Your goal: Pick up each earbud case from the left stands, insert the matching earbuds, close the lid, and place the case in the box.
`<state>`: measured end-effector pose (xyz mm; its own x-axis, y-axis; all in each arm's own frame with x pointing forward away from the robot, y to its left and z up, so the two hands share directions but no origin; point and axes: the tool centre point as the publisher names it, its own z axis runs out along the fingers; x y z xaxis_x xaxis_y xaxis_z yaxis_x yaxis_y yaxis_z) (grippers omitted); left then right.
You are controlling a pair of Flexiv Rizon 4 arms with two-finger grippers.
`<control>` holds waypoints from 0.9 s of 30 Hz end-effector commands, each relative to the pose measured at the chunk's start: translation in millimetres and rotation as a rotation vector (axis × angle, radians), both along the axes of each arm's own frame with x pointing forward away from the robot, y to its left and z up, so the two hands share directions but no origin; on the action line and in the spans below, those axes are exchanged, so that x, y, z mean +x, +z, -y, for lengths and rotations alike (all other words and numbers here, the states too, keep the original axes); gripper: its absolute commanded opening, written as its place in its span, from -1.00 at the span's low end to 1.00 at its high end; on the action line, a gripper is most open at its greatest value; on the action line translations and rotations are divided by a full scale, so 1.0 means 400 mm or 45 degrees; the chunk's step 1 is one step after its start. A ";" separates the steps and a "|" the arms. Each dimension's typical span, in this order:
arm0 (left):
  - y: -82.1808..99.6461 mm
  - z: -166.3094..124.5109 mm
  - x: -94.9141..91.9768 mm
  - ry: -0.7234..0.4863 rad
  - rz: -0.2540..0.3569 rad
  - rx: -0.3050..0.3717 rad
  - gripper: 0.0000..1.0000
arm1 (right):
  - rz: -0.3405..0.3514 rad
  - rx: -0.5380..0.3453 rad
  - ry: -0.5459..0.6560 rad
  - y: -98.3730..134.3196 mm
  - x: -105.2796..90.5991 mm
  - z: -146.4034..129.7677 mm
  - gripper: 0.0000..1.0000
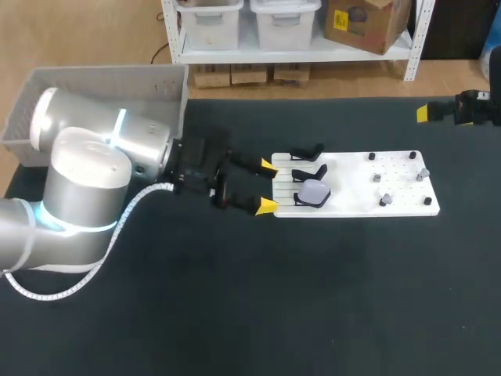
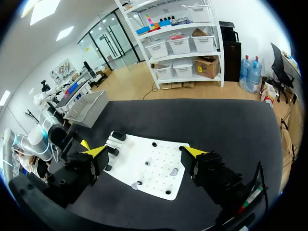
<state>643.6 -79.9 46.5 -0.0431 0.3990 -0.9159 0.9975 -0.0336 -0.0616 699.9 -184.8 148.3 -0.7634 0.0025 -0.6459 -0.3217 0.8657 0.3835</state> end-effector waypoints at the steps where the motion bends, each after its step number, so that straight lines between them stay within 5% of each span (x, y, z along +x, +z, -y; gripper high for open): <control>1: -0.021 0.022 0.023 -0.018 -0.011 0.004 0.97 | -0.001 -0.004 -0.002 0.002 -0.001 -0.001 1.00; 13: -0.044 0.065 0.041 -0.026 -0.025 -0.014 0.80 | -0.001 -0.004 -0.002 0.002 -0.001 -0.001 1.00; 15: -0.048 0.070 0.042 -0.028 -0.028 -0.016 0.58 | -0.001 -0.004 -0.002 0.002 -0.001 -0.001 1.00; 17: -0.054 0.072 0.046 -0.027 -0.032 -0.017 0.04 | -0.001 -0.004 -0.002 0.002 -0.001 -0.001 1.00; 27: -0.067 0.087 0.050 -0.032 -0.045 -0.006 0.16 | -0.001 -0.004 -0.002 0.002 -0.001 -0.001 1.00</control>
<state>660.1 -111.3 21.7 -0.0649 0.3908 -0.9182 0.9943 -0.0525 -0.0926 699.9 -184.8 148.3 -0.7634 0.0025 -0.6459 -0.3217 0.8657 0.3835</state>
